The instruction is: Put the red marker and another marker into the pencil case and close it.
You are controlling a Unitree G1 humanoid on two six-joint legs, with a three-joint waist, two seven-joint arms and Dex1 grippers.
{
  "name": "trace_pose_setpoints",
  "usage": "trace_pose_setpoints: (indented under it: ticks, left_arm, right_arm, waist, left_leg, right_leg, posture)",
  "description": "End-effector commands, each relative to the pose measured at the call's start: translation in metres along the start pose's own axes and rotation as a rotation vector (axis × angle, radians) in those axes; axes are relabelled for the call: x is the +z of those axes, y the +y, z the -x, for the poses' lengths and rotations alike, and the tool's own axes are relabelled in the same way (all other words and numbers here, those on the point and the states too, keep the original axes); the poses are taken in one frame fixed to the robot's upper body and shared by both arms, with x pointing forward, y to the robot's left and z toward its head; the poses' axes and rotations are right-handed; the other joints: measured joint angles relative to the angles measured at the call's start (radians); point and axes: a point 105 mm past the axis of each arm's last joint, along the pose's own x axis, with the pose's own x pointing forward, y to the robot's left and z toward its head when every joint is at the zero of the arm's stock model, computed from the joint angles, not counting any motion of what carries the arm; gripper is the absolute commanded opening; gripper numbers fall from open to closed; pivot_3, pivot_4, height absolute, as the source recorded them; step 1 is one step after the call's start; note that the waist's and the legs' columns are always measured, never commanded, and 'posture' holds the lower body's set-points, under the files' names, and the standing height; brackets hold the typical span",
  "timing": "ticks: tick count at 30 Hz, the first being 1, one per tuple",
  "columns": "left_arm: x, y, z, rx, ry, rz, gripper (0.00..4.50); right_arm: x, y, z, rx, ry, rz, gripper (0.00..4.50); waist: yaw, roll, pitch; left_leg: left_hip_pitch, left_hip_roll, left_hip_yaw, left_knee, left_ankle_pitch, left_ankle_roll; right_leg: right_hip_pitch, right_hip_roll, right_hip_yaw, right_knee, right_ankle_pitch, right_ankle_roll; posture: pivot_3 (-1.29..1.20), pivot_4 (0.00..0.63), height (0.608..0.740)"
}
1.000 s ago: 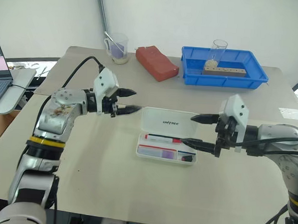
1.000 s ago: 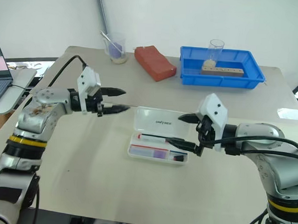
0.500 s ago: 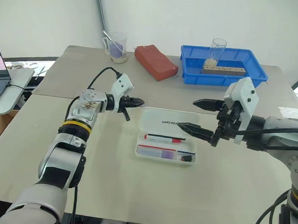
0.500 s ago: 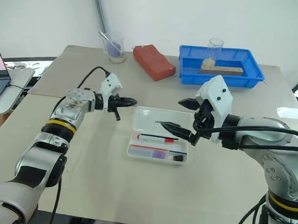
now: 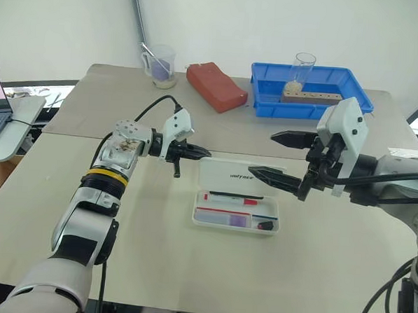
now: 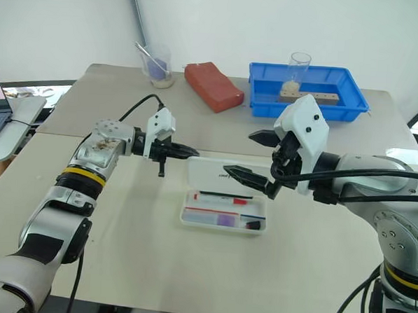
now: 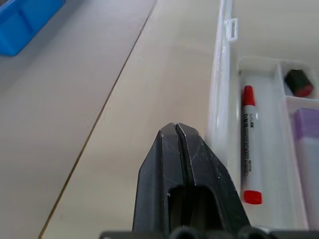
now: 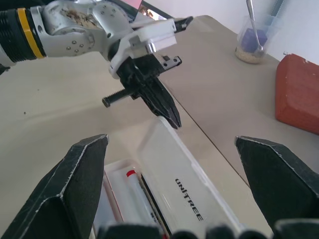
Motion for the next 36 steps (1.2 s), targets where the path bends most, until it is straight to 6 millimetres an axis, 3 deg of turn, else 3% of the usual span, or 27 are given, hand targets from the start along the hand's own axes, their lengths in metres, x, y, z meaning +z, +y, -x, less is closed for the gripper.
trace_pose_setpoints:
  ticks: [1, 7, 17, 23, 29, 32, 36]
  left_arm:
    - [0.011, -0.018, 0.000, -0.089, 0.001, -0.093, 0.07]
    - [-0.003, -0.056, -0.005, -0.236, 0.095, -0.216, 0.07]
    - [-0.040, -0.084, -0.025, -0.313, 0.202, -0.378, 0.07]
    - [-0.046, -0.086, -0.031, -0.317, 0.215, -0.415, 0.07]
    - [-0.013, -0.059, -0.011, -0.155, 0.102, -0.316, 0.07]
    - [0.014, -0.042, 0.015, 0.003, -0.010, -0.207, 0.89]
    - [0.017, -0.042, 0.051, 0.110, -0.012, -0.143, 2.82]
  right_arm:
    - [0.000, 0.000, 0.003, 0.012, -0.004, 0.032, 4.50]
    - [-0.014, 0.005, 0.006, 0.066, 0.059, 0.022, 4.50]
    - [-0.059, 0.023, 0.007, 0.127, 0.210, -0.006, 4.50]
    - [-0.063, 0.020, 0.004, 0.122, 0.207, -0.009, 4.50]
    - [-0.064, 0.012, 0.011, 0.109, 0.211, -0.018, 4.50]
    - [-0.071, -0.001, 0.022, 0.065, 0.234, -0.026, 4.50]
    - [-0.081, -0.013, 0.034, 0.034, 0.276, -0.018, 4.50]
  waist:
    - [-0.001, 0.000, 0.000]
    - [-0.001, 0.000, 0.000]
    - [0.000, 0.000, 0.000]
    - [0.002, 0.000, 0.000]
    - [-0.001, 0.000, 0.000]
    - [0.000, 0.000, 0.000]
    - [-0.004, 0.000, 0.000]
  left_leg:
    - [0.000, 0.000, 0.000, 0.000, 0.000, 0.000]
    - [0.000, 0.000, 0.000, 0.000, 0.000, 0.000]
    - [0.001, 0.000, -0.001, 0.000, 0.000, 0.000]
    - [0.001, 0.000, -0.001, 0.001, 0.000, 0.000]
    - [0.001, 0.000, -0.001, 0.001, 0.000, 0.000]
    - [0.000, 0.000, -0.002, 0.001, 0.000, 0.000]
    - [0.001, 0.000, -0.002, 0.001, 0.000, 0.000]
  right_leg:
    - [0.000, 0.000, 0.000, 0.000, 0.000, 0.000]
    - [0.000, 0.000, 0.000, 0.000, 0.000, 0.000]
    - [0.002, -0.001, 0.000, -0.001, 0.000, 0.000]
    - [0.003, -0.001, 0.000, -0.002, 0.000, 0.000]
    - [0.002, -0.001, 0.000, -0.001, 0.000, 0.000]
    - [0.002, 0.000, 0.000, -0.001, 0.000, 0.000]
    - [0.003, 0.000, 0.000, -0.002, 0.000, 0.001]
  posture:
    - [0.00, 0.150, 0.740]
    - [0.00, 0.150, 0.740]
    - [0.00, 0.150, 0.740]
    - [0.00, 0.150, 0.740]
    - [0.00, 0.150, 0.740]
    - [0.00, 0.150, 0.740]
    - [0.00, 0.150, 0.740]
